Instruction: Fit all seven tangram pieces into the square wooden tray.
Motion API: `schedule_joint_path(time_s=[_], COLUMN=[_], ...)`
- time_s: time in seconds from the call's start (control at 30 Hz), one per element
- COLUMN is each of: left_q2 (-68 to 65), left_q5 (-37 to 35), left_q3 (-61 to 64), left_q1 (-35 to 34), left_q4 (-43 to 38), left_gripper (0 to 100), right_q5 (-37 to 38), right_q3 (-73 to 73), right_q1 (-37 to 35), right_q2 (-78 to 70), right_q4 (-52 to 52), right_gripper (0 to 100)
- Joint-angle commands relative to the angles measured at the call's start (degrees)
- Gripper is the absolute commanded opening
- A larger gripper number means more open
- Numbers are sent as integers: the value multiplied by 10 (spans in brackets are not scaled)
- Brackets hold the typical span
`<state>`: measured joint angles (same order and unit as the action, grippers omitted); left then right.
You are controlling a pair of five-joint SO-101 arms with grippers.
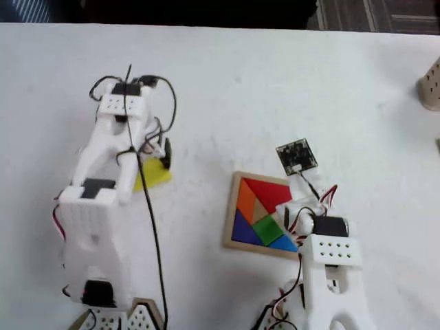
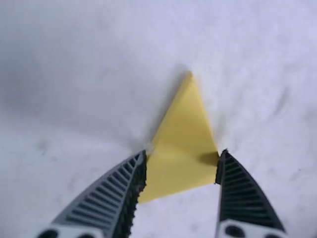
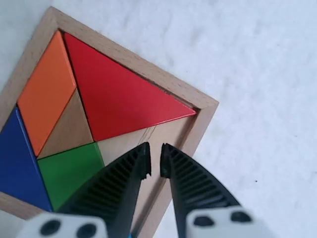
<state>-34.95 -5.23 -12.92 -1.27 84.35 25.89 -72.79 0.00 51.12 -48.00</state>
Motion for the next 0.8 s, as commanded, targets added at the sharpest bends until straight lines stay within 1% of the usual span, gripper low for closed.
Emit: schedule_joint_path(time_s=[0.0, 0.07, 0.17, 0.33, 0.5, 0.63, 0.77], left_q2=[80, 102, 129, 160, 167, 170, 176], left_q5=[6, 14, 63, 75, 81, 156, 216], left_q3=[113, 163, 222, 265, 276, 273, 244], left_q1=[1, 1, 5, 6, 6, 5, 2], left_q4=[-81, -130, -178, -186, -185, -184, -186], left_gripper=[234, 234, 234, 234, 234, 234, 237], right_q5=[9, 9, 9, 9, 9, 9, 9], right_q3=[2, 2, 1, 1, 0, 0, 0], right_q1=[-5, -5, -5, -5, -5, -5, -5], right_q2=[10, 10, 10, 10, 10, 10, 10], right_q4=[12, 12, 12, 12, 12, 12, 12], right_gripper=[49, 49, 49, 49, 49, 49, 49])
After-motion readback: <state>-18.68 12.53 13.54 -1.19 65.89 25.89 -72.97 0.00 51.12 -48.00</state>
